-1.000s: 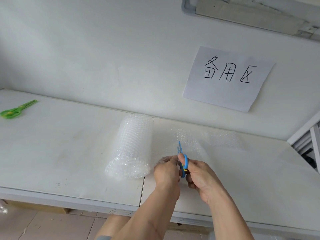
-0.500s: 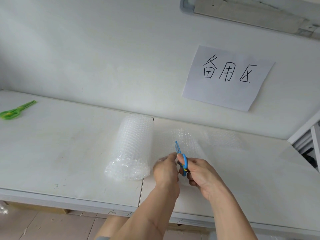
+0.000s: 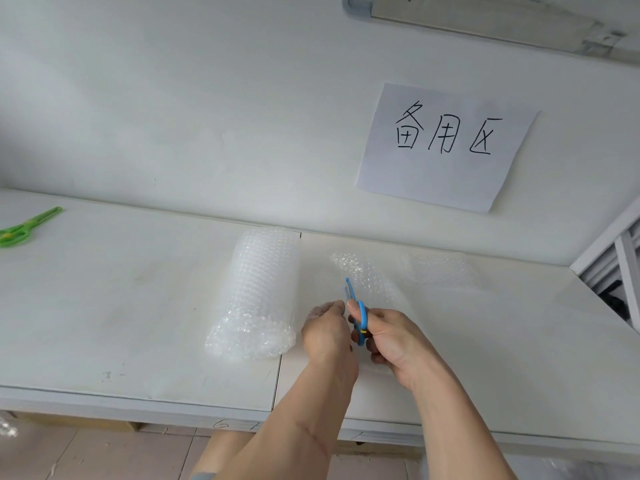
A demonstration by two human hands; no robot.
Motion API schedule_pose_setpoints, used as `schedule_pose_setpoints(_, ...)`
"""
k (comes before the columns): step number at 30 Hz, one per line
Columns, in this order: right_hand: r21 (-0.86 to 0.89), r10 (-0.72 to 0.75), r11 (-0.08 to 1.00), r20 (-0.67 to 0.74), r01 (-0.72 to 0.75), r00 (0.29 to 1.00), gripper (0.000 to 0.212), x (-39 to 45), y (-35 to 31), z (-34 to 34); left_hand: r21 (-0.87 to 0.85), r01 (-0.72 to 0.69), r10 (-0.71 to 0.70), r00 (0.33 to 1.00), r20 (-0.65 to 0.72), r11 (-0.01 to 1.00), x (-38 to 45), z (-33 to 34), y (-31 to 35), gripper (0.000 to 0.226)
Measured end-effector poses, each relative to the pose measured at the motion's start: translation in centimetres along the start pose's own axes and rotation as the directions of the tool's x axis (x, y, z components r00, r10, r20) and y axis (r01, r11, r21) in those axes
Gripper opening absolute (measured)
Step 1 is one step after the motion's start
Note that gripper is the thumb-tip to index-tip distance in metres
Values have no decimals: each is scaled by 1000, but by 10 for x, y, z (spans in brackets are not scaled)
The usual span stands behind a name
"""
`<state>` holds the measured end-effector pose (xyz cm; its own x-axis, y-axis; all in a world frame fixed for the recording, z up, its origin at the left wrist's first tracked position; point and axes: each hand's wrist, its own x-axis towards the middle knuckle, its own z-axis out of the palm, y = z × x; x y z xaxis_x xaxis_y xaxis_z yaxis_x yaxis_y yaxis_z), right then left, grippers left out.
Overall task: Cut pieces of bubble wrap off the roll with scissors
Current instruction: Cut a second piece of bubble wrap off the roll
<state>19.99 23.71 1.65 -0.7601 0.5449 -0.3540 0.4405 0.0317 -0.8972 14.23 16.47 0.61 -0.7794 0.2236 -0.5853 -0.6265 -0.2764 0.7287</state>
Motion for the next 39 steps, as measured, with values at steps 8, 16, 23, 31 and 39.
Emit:
schedule_pose_setpoints(8,33,-14,999,40,12,999,41,-2,-8,-2,55,-38,38,999,2,998,-5,0,-3,12)
schedule_pose_setpoints(16,70,12,997,13,-13,1000,45,2,-8,-4,13,-55,56,997,-57,998,-5,-1,-4,13)
schedule_pose_setpoints(23,161,-28,987,45,20,999,39,-5,1,-7,-102,225,-222,974,46,969,-7,6,13,37)
schedule_pose_setpoints(31,154,-22,988,26,18,999,41,-13,13,-8,-92,164,-157,985,74,982,-10,12,11,13)
schedule_pose_setpoints(39,74,8,997,32,-11,999,62,-13,6,-9,-43,67,-64,997,51,997,-11,11,10,8)
